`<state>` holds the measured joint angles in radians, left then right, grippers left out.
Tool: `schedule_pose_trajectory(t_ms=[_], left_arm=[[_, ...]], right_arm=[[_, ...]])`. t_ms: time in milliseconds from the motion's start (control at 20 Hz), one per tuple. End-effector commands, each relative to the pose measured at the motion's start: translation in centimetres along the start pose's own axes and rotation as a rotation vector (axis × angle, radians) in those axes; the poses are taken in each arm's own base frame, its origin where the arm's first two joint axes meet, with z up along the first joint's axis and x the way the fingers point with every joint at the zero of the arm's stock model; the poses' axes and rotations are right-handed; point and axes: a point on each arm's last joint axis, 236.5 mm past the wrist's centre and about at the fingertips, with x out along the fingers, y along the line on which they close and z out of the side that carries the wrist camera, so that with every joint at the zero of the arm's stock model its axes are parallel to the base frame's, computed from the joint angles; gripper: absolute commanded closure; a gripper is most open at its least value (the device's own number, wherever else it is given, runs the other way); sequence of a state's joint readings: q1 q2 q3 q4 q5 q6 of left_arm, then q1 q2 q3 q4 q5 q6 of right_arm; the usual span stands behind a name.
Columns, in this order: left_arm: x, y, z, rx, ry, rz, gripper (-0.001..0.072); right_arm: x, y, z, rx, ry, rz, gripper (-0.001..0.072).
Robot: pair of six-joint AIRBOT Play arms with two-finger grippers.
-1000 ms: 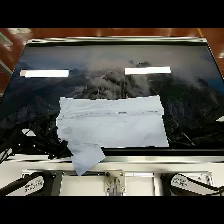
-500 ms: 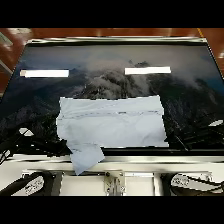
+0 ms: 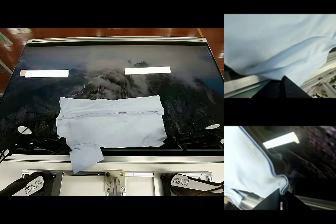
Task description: Fold the shirts.
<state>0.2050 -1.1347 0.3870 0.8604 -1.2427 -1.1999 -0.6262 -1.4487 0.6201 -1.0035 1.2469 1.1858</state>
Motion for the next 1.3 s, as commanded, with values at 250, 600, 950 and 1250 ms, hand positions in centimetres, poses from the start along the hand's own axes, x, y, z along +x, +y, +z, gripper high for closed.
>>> schedule_pose_trajectory(t_ms=[250, 600, 950, 1250], left_arm=[[-5.4, -4.2, 5.1, 0.145, -0.125, -0.003, 0.0670], [-12.2, -9.8, 8.7, 0.317, -0.273, -0.009, 0.0670], [-13.2, -7.3, 15.2, 0.191, -0.348, -0.037, 0.0669], [-12.0, -6.9, 23.4, 0.117, -0.399, -0.118, 0.0670]], right_arm=[[-2.6, 4.7, 2.1, -0.169, -0.126, 0.125, 0.0653], [-7.5, 15.1, 7.4, -0.399, -0.363, 0.126, 0.0654], [-6.7, 18.2, 14.6, -0.438, -0.442, -0.027, 0.0654], [-4.4, 17.2, 18.0, -0.388, -0.472, -0.049, 0.0653]])
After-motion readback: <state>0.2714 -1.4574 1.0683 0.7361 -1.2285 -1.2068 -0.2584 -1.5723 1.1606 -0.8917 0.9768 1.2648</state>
